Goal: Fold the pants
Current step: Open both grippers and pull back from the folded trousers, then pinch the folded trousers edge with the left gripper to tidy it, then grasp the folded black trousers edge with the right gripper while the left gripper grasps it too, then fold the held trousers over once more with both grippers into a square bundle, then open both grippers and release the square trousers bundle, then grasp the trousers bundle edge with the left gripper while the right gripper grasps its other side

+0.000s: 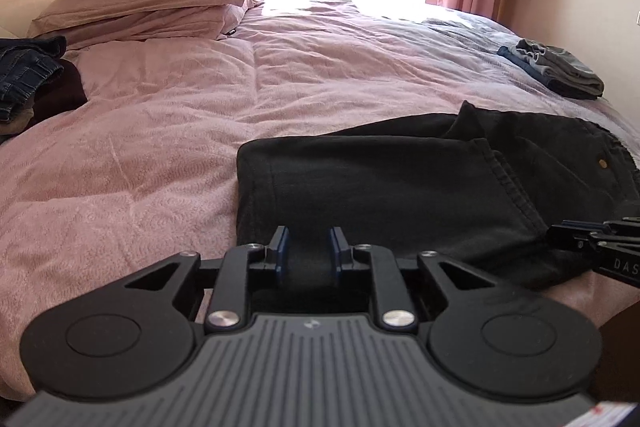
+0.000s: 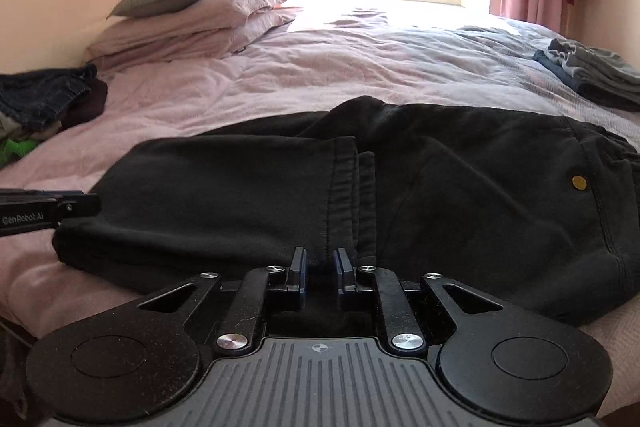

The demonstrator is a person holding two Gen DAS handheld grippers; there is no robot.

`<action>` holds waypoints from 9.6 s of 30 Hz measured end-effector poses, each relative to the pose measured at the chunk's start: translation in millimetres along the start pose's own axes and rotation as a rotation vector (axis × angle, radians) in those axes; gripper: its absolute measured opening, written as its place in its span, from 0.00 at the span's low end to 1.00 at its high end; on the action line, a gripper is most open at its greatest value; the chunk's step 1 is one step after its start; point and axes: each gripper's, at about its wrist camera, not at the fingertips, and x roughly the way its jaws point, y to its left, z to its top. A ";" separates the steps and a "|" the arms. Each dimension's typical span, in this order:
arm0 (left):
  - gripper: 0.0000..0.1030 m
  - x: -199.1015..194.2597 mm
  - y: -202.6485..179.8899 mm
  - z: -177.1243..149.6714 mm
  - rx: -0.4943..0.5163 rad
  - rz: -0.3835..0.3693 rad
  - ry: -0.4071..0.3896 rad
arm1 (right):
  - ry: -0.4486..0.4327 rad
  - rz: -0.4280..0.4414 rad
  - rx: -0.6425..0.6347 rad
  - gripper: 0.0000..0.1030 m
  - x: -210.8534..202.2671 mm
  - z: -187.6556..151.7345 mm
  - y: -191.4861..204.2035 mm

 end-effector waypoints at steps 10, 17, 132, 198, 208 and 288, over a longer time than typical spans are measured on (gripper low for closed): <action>0.31 -38.3 -17.6 -19.1 -0.058 -0.006 0.050 | 0.009 -0.044 0.102 0.42 -53.6 -21.5 -17.4; 0.31 -53.7 -19.0 -31.7 -0.061 0.017 0.060 | -0.007 -0.055 0.104 0.44 -74.0 -28.2 -18.3; 0.41 -43.2 -346.2 77.9 0.318 -0.607 -0.351 | -0.181 -0.567 0.506 0.45 -178.4 -47.7 -306.4; 0.07 154.9 -205.6 110.8 0.113 -0.196 -0.076 | -0.210 -0.329 0.155 0.43 -29.6 97.8 -300.0; 0.09 85.7 -235.0 21.7 0.178 -0.312 0.049 | -0.101 -0.227 -0.072 0.43 -47.4 8.8 -238.1; 0.23 134.7 -155.9 -9.3 -0.675 -0.632 0.297 | -0.067 -0.108 0.760 0.43 -121.6 -68.9 -272.6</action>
